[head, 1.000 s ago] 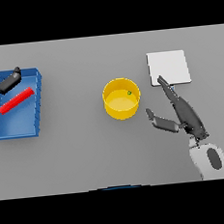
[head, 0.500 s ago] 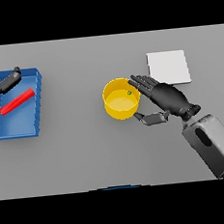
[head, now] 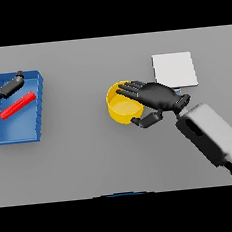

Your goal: Pick up the red beaker and tilt it to pour out 1 green nut into yellow bowl. Pick up the yellow bowl and place it on the metallic measuring scale.

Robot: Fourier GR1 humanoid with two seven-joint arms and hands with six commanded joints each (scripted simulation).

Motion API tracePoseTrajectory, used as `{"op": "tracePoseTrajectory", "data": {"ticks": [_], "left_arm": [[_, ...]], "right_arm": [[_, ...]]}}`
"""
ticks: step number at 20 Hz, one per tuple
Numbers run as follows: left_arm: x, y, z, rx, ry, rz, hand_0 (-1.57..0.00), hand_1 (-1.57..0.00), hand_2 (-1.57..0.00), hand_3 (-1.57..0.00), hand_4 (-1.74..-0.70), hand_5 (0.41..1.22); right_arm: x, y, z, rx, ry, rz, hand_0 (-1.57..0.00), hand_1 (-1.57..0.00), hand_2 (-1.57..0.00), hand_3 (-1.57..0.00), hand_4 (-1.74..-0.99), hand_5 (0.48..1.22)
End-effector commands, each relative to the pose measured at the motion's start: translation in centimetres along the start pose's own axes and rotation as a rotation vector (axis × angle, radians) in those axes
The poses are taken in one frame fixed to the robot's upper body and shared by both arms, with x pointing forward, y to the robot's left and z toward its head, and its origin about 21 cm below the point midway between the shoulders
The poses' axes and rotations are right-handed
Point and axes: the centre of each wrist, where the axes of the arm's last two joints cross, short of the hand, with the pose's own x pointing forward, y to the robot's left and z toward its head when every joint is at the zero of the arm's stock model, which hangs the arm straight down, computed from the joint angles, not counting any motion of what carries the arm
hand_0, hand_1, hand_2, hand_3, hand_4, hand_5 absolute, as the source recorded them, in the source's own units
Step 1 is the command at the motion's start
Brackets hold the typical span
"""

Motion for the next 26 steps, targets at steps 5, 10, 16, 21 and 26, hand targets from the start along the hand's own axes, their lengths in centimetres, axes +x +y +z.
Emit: {"op": "tracePoseTrajectory", "data": {"ticks": [5,10,16,21,26], "left_arm": [[0.1,0.3,-0.4,0.003,-0.014,-0.002,0.00,0.00,0.00,0.00,-0.79,0.732],[0.1,0.7,-0.5,0.007,-0.006,-0.004,0.00,0.00,0.00,0.00,-0.80,0.735],[0.2,0.6,-0.6,0.011,-0.010,-0.011,0.00,0.00,0.00,0.00,-0.79,0.731],[0.3,0.9,-0.6,0.019,-0.020,-0.008,0.00,0.00,0.00,0.00,-0.79,0.722],[0.0,1.3,-0.3,0.021,-0.013,0.004,0.00,0.00,0.00,0.00,-0.80,0.728]], "right_arm": [[0.2,0.6,-1.8,0.099,-0.030,0.013,0.00,0.00,0.00,0.00,-1.250,0.681],[-0.3,1.1,-2.5,0.188,-0.006,0.043,0.00,0.00,0.00,0.00,-1.295,0.671],[0.2,1.3,-3.8,0.253,0.008,0.085,0.00,0.00,0.00,0.00,-1.304,0.713],[0.6,1.6,-4.2,0.281,0.029,0.132,-0.26,-0.24,-0.23,-0.25,-1.387,0.900],[0.6,1.2,-4.2,0.343,0.031,0.122,-1.14,-1.11,-1.09,-0.87,-1.604,1.116]]}}
